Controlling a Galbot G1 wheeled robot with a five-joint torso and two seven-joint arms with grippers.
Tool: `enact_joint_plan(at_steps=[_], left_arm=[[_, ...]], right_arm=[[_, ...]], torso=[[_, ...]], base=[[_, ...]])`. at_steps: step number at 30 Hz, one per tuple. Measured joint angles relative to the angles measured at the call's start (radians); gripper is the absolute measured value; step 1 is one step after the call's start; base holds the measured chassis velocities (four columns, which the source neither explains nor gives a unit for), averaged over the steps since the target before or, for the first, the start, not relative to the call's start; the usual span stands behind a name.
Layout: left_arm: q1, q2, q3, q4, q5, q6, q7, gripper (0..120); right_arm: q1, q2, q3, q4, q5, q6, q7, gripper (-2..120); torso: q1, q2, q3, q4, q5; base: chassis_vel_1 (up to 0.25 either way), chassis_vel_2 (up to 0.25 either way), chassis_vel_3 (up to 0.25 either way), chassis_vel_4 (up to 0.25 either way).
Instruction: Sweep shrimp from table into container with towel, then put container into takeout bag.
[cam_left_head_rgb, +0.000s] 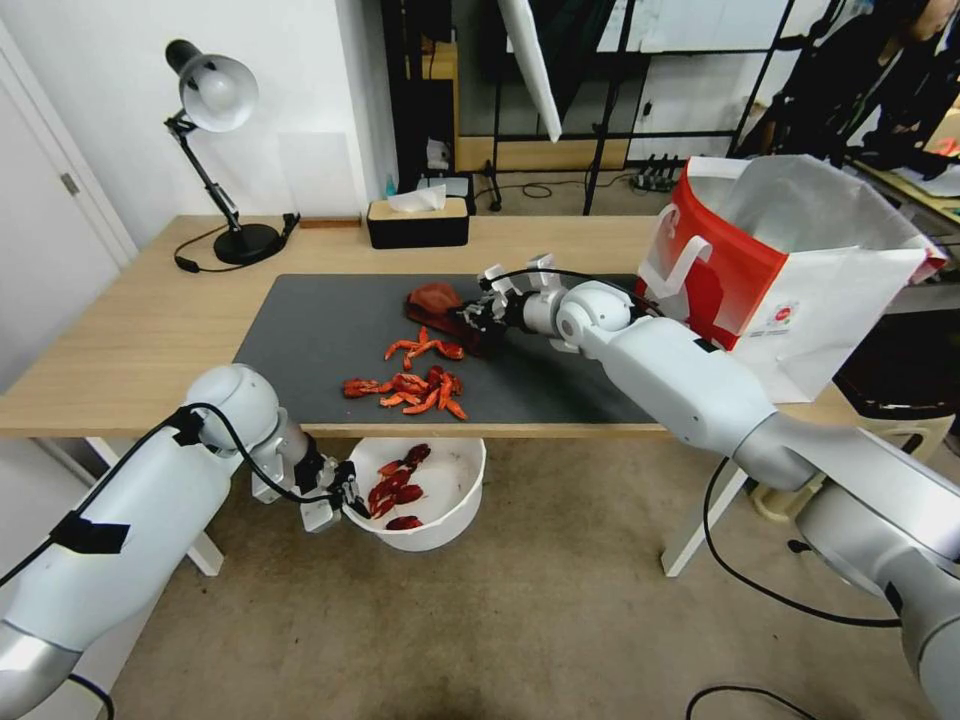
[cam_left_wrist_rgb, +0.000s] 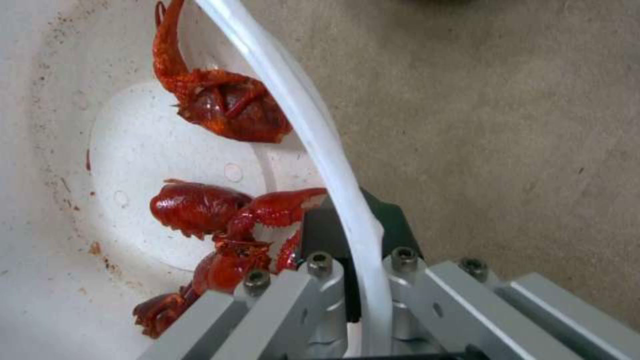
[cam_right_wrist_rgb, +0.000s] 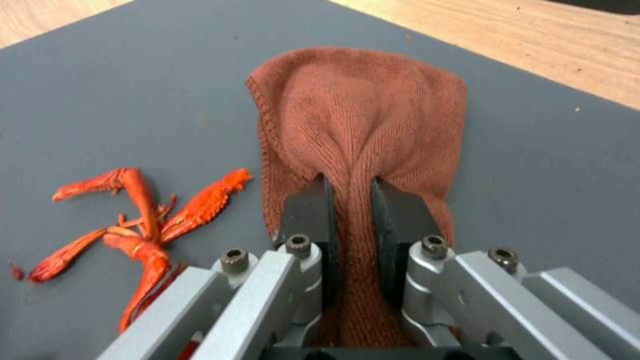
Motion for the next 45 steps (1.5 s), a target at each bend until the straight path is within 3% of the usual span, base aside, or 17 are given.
enact_joint_plan(at_steps=[11, 27, 45], left_arm=[[0.001, 0.005, -0.003, 0.000, -0.002, 0.000, 0.000, 0], [-0.008, -0.021, 0.027, -0.020, 0.024, 0.000, 0.000, 0], [-0.025, -0.034, 0.034, -0.006, 0.029, 0.000, 0.000, 0]], right_arm=[[-0.016, -0.029, -0.007, 0.053, 0.002, -0.006, -0.006, 10], [-0.045, -0.085, -0.022, 0.177, 0.035, -0.020, -0.002, 10], [-0.066, -0.190, -0.052, 0.336, 0.082, -0.038, 0.012, 10]], torso=[[0.000, 0.000, 0.000, 0.0001, 0.0001], [0.000, 0.000, 0.000, 0.0001, 0.0001], [0.000, 0.000, 0.000, 0.0001, 0.0001]], base=[[0.000, 0.000, 0.000, 0.000], [0.000, 0.000, 0.000, 0.000], [0.000, 0.000, 0.000, 0.000]])
